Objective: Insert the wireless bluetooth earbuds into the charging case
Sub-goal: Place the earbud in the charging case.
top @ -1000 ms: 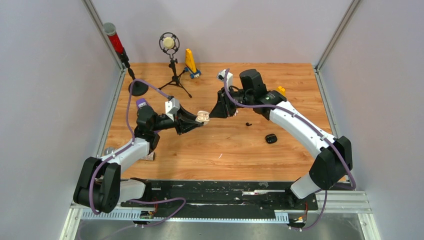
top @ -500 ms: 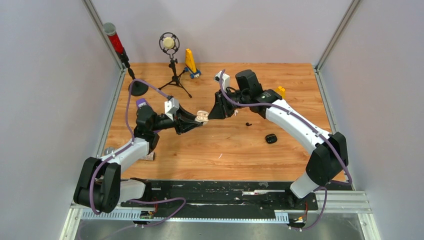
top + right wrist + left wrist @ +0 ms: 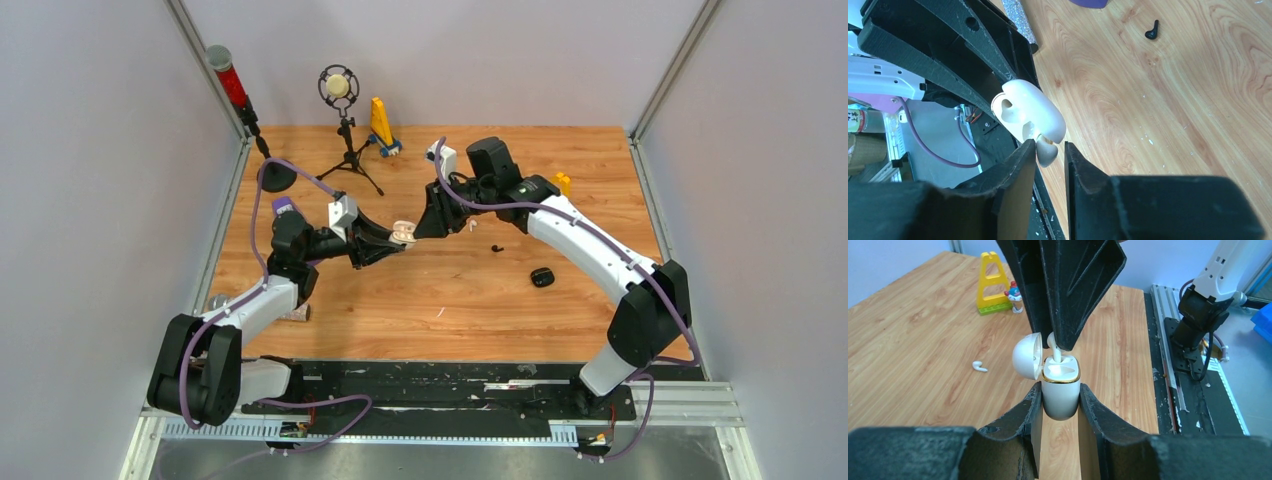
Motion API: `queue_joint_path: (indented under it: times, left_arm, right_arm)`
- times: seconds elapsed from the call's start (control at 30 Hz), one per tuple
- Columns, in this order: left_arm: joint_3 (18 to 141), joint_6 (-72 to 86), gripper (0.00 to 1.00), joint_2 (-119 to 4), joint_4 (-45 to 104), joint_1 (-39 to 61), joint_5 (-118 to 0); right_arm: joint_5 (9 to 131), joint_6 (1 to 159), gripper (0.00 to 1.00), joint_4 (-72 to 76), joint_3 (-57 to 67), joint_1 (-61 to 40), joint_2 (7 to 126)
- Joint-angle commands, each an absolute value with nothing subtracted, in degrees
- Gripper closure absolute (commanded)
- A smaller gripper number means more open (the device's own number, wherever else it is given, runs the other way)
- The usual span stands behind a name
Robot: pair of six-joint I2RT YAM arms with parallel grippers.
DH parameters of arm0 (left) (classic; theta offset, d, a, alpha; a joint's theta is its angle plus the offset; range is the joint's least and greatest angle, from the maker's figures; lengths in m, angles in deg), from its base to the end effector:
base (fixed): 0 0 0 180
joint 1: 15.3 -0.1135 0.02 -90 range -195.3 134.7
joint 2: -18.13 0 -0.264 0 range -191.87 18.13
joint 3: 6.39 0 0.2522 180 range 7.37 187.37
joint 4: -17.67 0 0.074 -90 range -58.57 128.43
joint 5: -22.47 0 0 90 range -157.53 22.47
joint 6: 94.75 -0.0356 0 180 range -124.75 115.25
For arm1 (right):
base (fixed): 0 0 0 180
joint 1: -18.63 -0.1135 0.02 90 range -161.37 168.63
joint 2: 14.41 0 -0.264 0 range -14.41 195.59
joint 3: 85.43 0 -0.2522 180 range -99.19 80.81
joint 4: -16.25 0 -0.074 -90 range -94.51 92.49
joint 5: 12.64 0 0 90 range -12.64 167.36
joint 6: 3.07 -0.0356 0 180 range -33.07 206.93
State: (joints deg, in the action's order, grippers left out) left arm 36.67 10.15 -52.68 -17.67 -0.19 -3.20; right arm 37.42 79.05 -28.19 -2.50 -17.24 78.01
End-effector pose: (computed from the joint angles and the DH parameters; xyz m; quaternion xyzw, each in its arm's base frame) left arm 0.2282 -0.0949 0.2572 0.4015 0.5569 -0.5036 0.5244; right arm 0.2786 0.2297 0.3329 -0.3464 0.7908 0.4356 0.2548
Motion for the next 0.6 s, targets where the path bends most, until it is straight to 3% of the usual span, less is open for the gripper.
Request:
queue_joint_path:
  times: [0.0,0.1,0.27,0.57]
  left_arm:
    - [36.73,9.32,0.76,-50.83,-21.47,0.08,-1.90]
    - [36.62,9.23,0.76,-50.84,-21.48,0.08,-1.83]
    - [36.64,9.22,0.76,-50.76,-21.48,0.08,-2.03]
    - [36.69,9.26,0.76,-50.66,-21.48,0.08,-2.11]
  right_arm:
    - [36.80,78.98,0.66,-27.67,-4.51,-17.71,77.09]
    - [35.80,80.30,0.54,-27.82,-4.04,-17.66,75.11]
    - [35.30,81.68,0.46,-27.76,-3.38,-17.49,72.05]
    - [33.95,83.28,0.44,-27.75,-0.29,-17.29,70.35]
